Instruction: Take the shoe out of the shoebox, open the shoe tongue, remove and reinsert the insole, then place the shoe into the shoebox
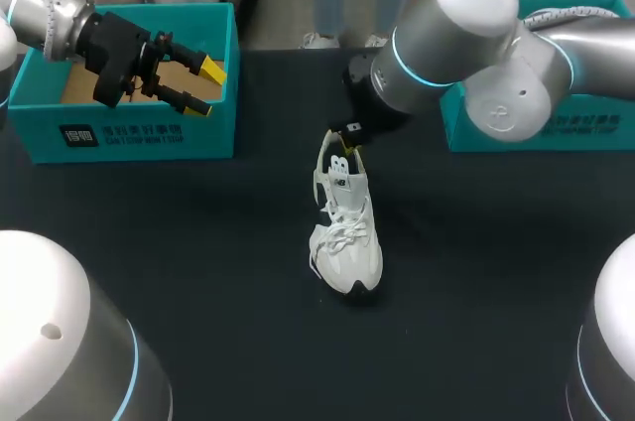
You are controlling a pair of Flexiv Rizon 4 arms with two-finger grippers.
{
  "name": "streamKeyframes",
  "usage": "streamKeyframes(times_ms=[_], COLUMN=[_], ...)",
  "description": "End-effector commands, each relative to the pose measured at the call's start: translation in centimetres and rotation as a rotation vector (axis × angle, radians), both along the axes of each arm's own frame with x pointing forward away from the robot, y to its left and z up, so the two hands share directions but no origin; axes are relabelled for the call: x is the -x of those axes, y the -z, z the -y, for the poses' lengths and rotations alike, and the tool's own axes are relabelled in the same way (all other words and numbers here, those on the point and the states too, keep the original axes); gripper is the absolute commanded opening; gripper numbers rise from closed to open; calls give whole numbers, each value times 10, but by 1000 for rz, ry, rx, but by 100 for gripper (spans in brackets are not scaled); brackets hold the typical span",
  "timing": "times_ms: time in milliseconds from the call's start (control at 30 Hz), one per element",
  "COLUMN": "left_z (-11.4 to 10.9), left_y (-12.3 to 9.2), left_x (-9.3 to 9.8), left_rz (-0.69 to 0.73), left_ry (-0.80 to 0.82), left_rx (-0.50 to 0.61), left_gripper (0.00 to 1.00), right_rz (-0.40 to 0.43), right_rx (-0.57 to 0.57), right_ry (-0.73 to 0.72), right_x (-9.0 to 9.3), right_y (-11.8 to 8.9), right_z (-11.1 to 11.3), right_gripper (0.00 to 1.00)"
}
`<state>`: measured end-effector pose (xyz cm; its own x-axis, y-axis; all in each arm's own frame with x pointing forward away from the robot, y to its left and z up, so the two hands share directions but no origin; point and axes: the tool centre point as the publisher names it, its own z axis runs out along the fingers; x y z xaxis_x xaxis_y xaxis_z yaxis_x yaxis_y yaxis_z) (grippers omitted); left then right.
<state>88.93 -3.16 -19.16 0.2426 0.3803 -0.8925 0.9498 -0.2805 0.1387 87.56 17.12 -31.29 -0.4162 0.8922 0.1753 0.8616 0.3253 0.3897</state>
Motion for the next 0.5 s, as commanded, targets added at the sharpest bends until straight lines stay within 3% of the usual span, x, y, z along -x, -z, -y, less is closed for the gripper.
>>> streamKeyframes(times_ms=[33, 500], left_z=[0, 0], left_y=[0, 0], left_x=[-1, -1], left_rz=[1, 1], left_ry=[3, 3], left_rx=[-2, -2], left_gripper=[100, 100], right_rz=[-4, -67], right_rx=[60, 118], right_ry=[6, 4], right_x=[2, 18], right_y=[-1, 17], right_z=[-8, -7], right_gripper=[0, 0])
